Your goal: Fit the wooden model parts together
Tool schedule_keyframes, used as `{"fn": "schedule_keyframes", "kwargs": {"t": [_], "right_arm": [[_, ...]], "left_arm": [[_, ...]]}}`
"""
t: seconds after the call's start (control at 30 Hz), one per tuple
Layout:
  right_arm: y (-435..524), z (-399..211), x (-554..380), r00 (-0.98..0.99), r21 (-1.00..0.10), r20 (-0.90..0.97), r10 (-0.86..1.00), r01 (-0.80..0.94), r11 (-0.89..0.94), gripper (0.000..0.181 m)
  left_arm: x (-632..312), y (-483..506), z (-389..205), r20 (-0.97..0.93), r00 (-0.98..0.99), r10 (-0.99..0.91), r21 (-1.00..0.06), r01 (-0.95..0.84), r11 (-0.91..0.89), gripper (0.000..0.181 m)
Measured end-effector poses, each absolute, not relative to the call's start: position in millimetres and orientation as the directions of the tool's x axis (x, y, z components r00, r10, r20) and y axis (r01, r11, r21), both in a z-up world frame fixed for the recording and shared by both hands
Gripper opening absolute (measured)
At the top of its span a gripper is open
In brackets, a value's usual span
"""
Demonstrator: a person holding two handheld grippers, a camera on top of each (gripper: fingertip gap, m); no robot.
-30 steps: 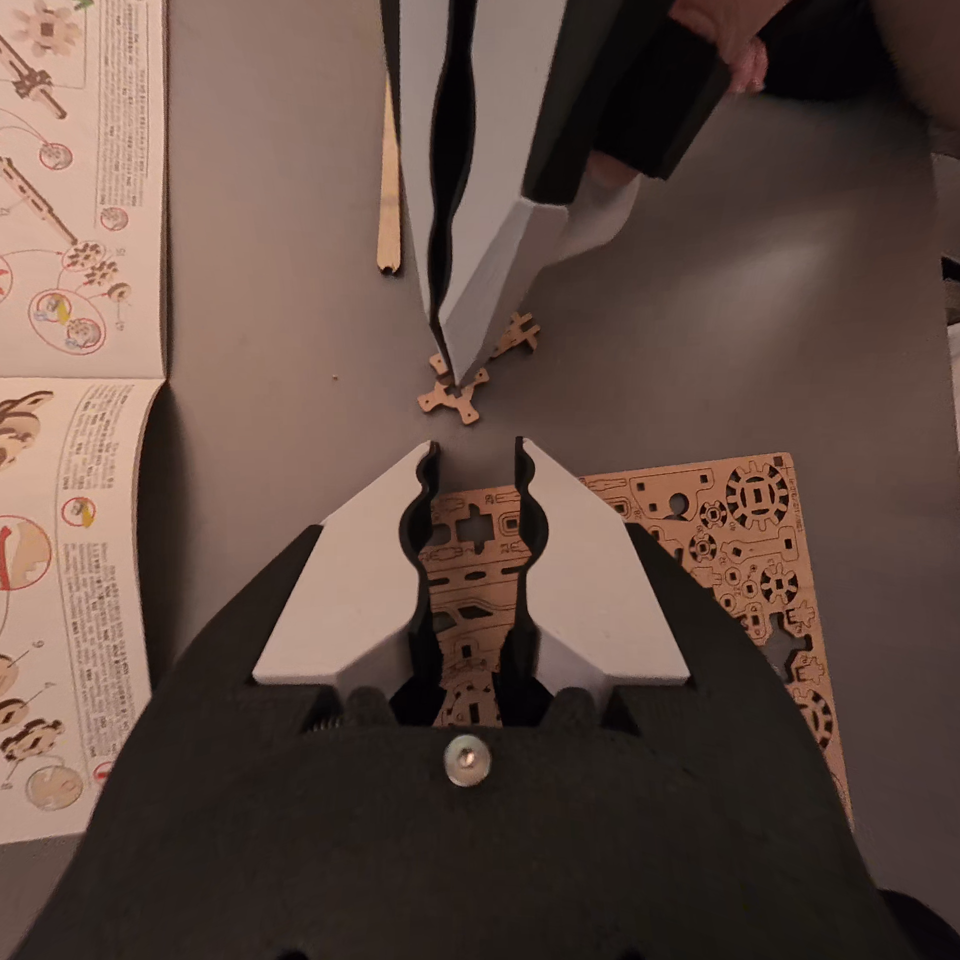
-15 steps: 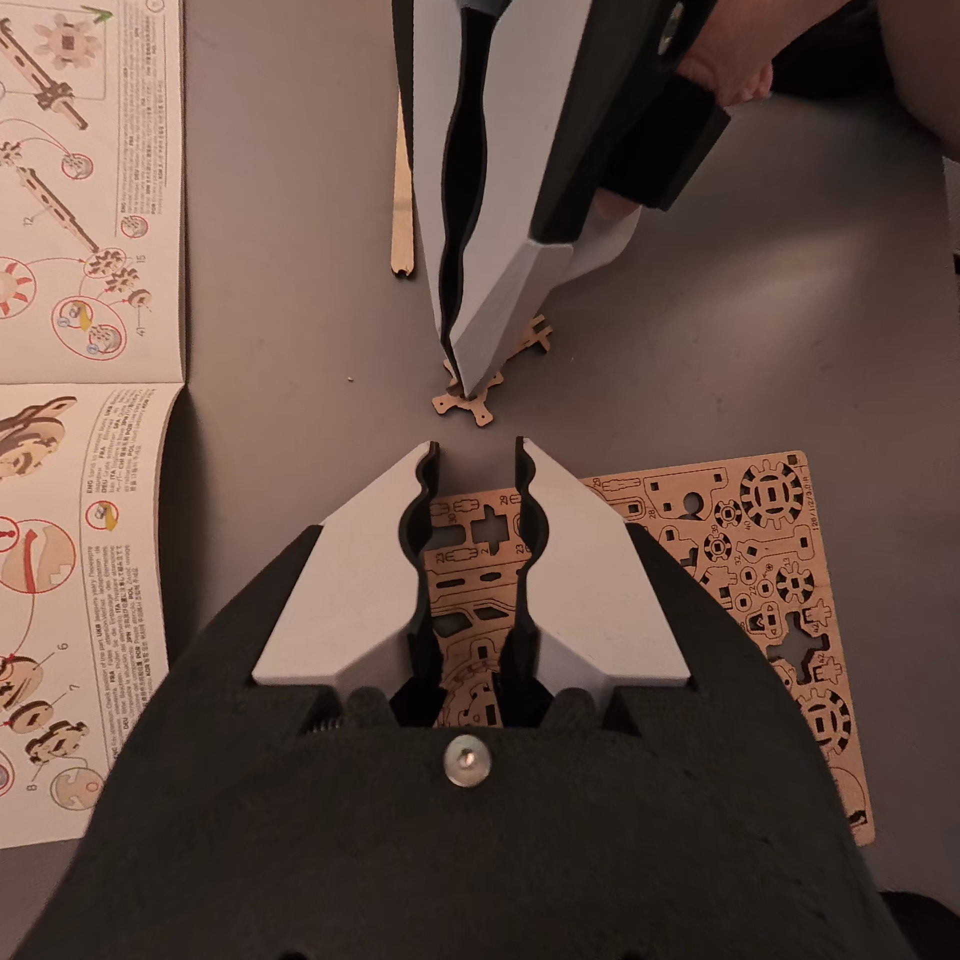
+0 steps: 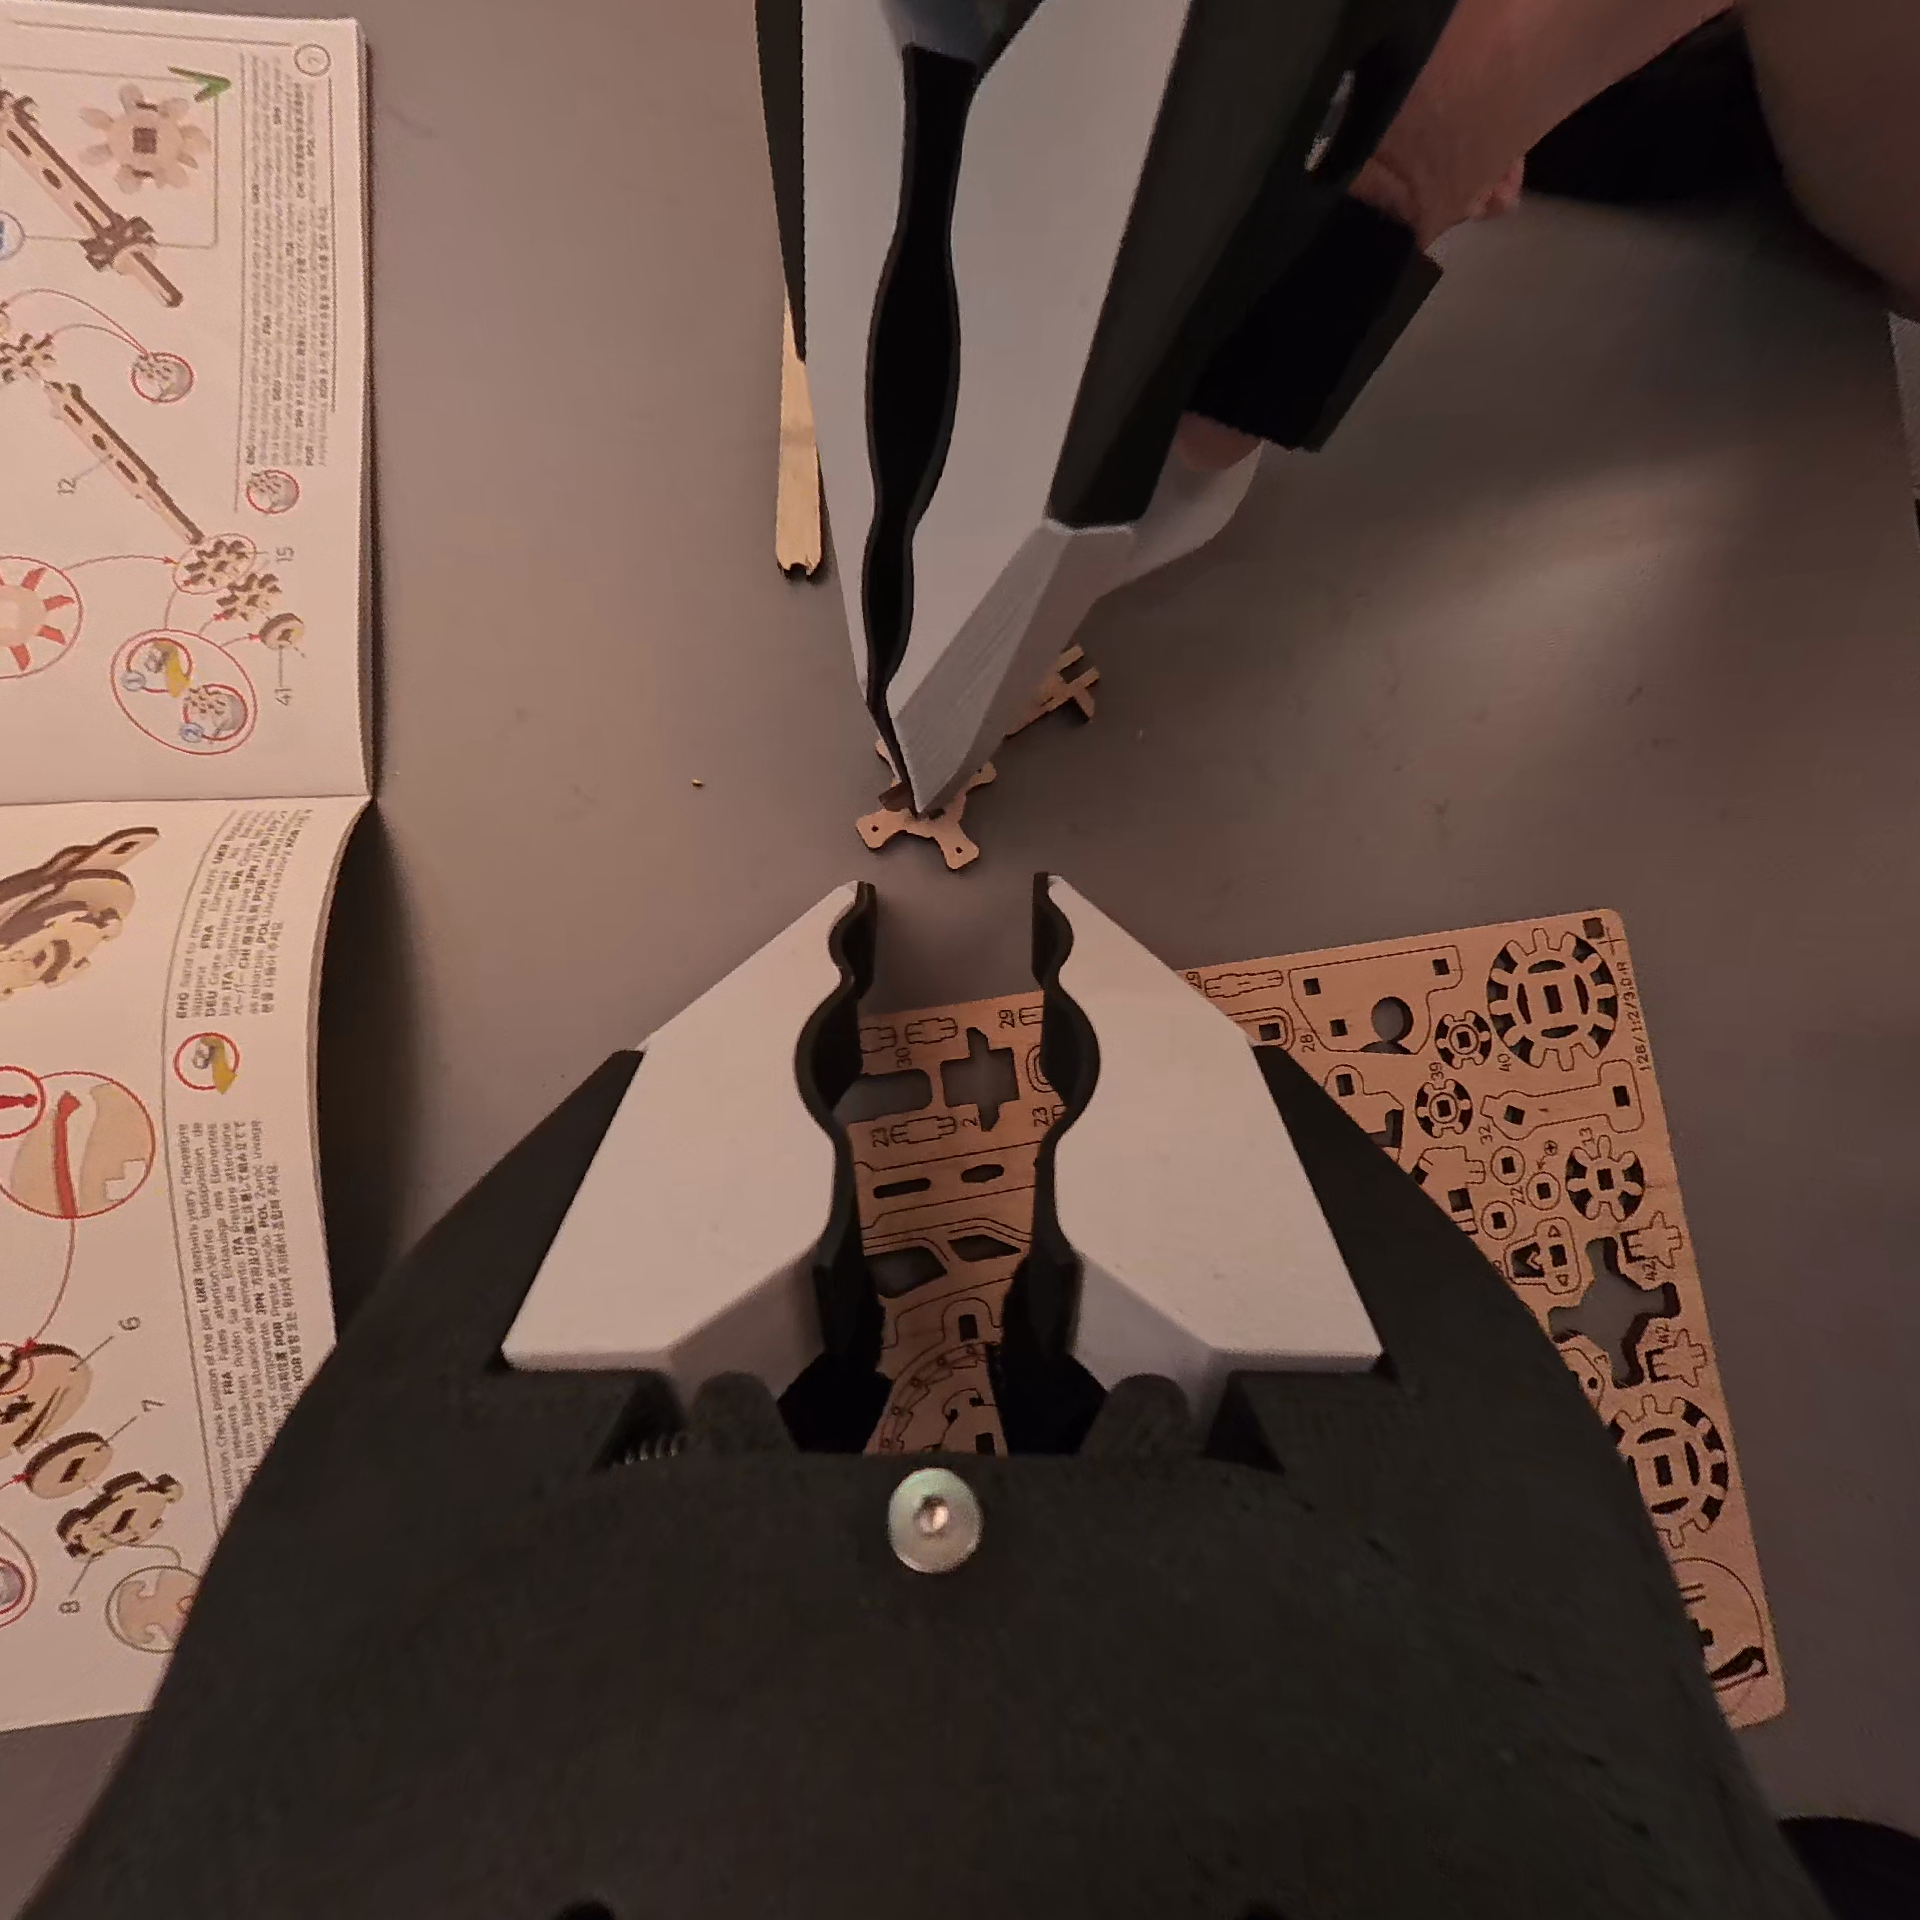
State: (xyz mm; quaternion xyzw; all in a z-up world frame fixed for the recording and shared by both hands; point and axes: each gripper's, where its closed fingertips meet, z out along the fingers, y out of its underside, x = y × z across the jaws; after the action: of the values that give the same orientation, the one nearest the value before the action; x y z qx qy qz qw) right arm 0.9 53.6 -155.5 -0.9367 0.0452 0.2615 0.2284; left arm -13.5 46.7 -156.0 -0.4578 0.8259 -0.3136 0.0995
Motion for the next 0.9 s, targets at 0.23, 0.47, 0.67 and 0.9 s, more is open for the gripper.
{"fn": "schedule_keyframes", "kwargs": {"t": [0.23,0.47,0.67,0.9], "right_arm": [[53.0,-155.4,2.5,0.88,-0.414,-0.474,0.042,-0.18,-0.892,0.001],[50.8,-156.0,1.8,0.902,-0.427,-0.423,0.081,-0.12,-0.896,0.001],[50.2,-156.6,1.2,0.949,-0.437,-0.286,0.134,-0.005,-0.899,0.002],[49.9,-157.1,1.3,0.957,-0.424,-0.255,0.138,0.018,-0.906,0.002]], "left_arm": [[-13.6,45.5,-156.4,0.122,-0.565,-0.816,-0.609,-0.692,0.388,0.028],[-13.7,45.2,-156.6,0.125,-0.564,-0.816,-0.609,-0.693,0.386,0.028],[-13.4,45.2,-155.1,0.123,-0.563,-0.817,-0.612,-0.691,0.384,0.028],[-13.7,45.1,-153.6,0.12,-0.563,-0.818,-0.615,-0.689,0.384,0.028]]}}
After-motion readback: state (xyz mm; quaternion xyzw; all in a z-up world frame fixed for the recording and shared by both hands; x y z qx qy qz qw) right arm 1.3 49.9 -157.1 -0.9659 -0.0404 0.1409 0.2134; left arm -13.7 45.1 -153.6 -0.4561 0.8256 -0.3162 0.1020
